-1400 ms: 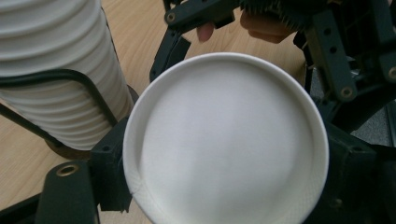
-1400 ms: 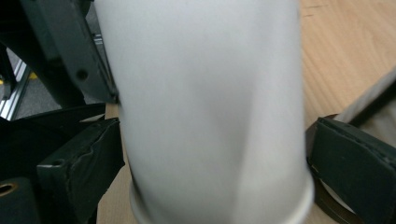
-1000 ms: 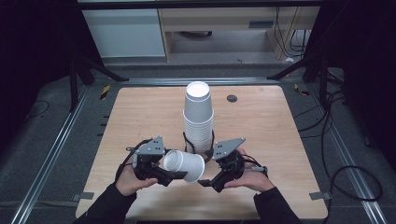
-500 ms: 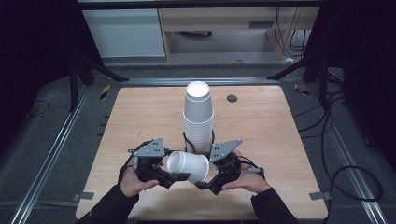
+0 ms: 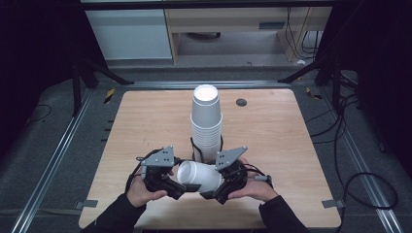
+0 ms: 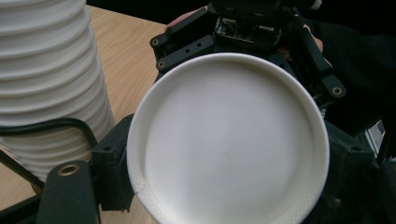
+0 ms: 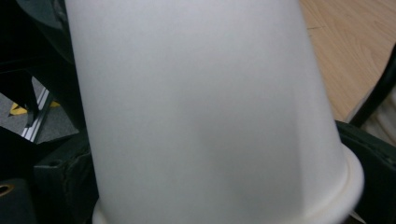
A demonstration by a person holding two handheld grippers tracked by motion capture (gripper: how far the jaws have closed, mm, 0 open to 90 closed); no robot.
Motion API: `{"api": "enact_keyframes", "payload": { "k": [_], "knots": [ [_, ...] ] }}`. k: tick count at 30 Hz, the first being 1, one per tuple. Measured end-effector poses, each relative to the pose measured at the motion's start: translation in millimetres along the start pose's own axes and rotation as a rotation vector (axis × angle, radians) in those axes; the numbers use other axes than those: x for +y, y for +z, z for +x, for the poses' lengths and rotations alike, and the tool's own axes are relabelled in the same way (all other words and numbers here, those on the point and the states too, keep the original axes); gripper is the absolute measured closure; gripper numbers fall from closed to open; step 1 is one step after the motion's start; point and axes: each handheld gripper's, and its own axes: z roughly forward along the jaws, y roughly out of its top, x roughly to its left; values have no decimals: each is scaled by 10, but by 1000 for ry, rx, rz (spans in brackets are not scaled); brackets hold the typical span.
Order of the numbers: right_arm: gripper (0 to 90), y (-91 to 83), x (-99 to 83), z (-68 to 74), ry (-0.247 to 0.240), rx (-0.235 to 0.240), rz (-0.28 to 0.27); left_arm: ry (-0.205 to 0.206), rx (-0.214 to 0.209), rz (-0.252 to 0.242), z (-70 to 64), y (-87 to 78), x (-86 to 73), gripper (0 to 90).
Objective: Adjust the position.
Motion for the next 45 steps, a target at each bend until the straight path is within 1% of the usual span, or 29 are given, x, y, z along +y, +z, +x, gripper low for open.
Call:
{"api": "enact_keyframes", "payload": {
  "k": [5,8,14,20,21,24,25,26,27,28,29,30,32,33,35,36,37,38,39,42,44,45],
  "knots": [
    [52,32,-3,15,-12,23,-4,4,-8,6,-10,22,-2,212],
    [72,41,-9,17,-16,26,-2,3,-10,11,3,24,-10,212],
    [89,38,-14,15,-17,26,2,-9,-20,12,15,30,-13,209],
    [92,29,-17,9,-9,33,5,-4,-16,7,11,32,-8,202],
    [92,25,-17,8,-10,32,6,-1,-10,1,7,24,-5,197],
    [93,12,-25,-2,-14,21,21,2,-15,2,9,-7,7,168],
    [93,5,-30,-7,-14,15,28,1,-18,12,15,-16,8,164],
    [93,-3,-34,-17,-14,10,32,8,-5,28,22,-31,2,153],
    [93,-3,-34,-17,-14,10,32,8,-5,28,22,-31,2,148],
    [92,-24,-41,-35,-23,-10,61,4,-8,40,42,-37,-11,146],
    [92,-28,-43,-39,-24,-15,70,2,-12,53,53,-32,-20,139],
    [92,-32,-45,-44,-30,-27,84,5,-3,62,58,-22,-32,134],
    [91,-30,-48,-53,-41,-46,115,7,-7,100,70,18,-55,129],
    [91,-25,-49,-59,-44,-49,121,14,-5,122,75,41,-67,122],
    [91,-11,-51,-63,-52,-51,136,13,-6,159,89,97,-96,120],
    [91,-11,-51,-63,-52,-51,136,13,-6,159,89,97,-96,119],
    [91,25,-53,-55,-58,-52,163,11,-5,189,98,150,-123,121],
    [91,39,-52,-53,-65,-56,175,11,-11,205,100,174,-133,121],
    [91,63,-53,-50,-72,-58,184,13,-11,214,99,194,-139,121],
    [90,130,-54,-33,-72,-52,215,24,-9,248,86,248,-147,125],
    [90,170,-53,-27,-83,-44,223,21,-5,263,84,264,-153,128],
    [90,184,-53,-22,-80,-42,229,21,-5,267,85,267,-155,130]
  ]
}}
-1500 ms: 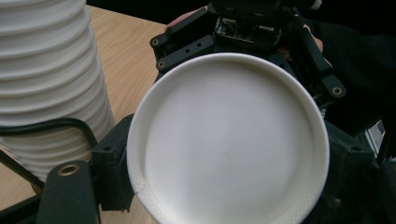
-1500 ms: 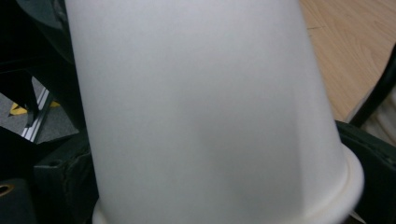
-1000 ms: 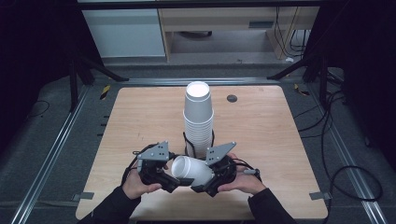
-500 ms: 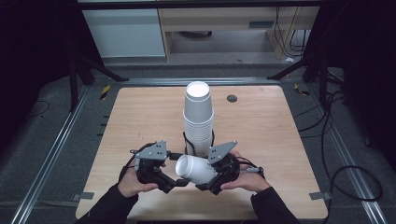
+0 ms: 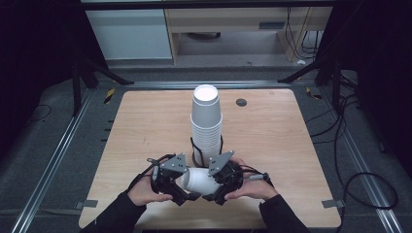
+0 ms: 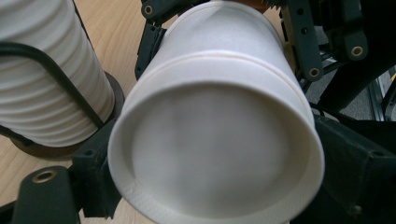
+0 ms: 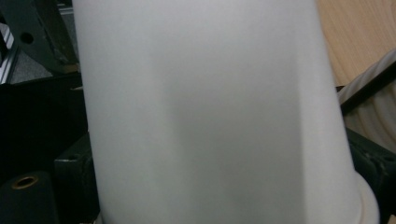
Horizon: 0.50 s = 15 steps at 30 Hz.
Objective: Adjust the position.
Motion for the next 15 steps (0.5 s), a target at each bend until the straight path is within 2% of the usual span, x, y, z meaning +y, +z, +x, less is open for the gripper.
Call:
{"api": "enact_keyframes", "payload": {
  "k": [6,15],
  "knots": [
    [89,47,21,10,-13,-2,24,-12,8,27,11,38,-3,167],
    [89,69,28,12,-18,0,33,-12,8,38,14,41,-8,187]
  ]
}}
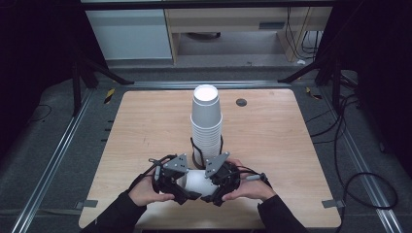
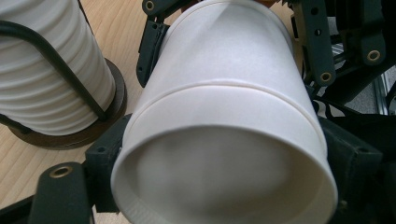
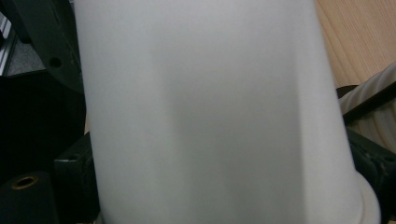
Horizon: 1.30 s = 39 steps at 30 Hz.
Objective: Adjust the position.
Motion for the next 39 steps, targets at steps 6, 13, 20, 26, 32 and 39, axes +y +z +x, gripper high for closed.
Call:
{"api": "enact_keyframes", "payload": {
  "k": [6,13,20,26,32,39],
  "knots": [
    [78,16,-2,1,-5,7,-1,-7,-10,13,6,3,-2,197],
    [42,-40,-2,-3,14,17,-48,-5,-15,-8,7,-38,-1,205],
    [31,-217,-13,-34,32,-2,-111,-22,-13,-66,51,-191,-29,205],
    [30,-426,-56,-78,64,-11,-192,-43,-14,-161,129,-403,-82,203],
    [30,-502,-79,-96,89,4,-253,-38,-15,-240,156,-496,-113,202],
    [30,-450,-72,-84,94,33,-259,-28,-61,-275,142,-465,-115,202]
  ]
}}
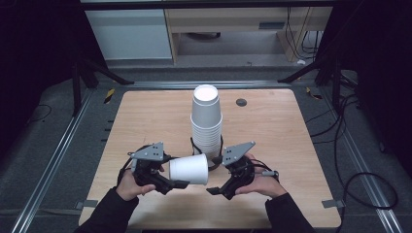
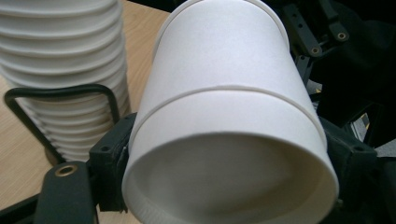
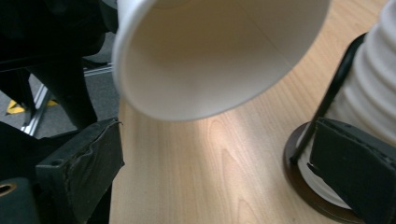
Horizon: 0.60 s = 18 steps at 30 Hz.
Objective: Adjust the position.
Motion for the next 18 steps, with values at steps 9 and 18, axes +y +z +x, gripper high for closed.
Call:
{"api": "enact_keyframes", "payload": {
  "k": [9,18],
  "knots": [
    [34,68,8,36,-1,61,-18,29,-29,24,-87,125,22,202],
    [43,149,2,64,-7,97,-5,53,-51,58,-139,229,20,202]
  ]
}}
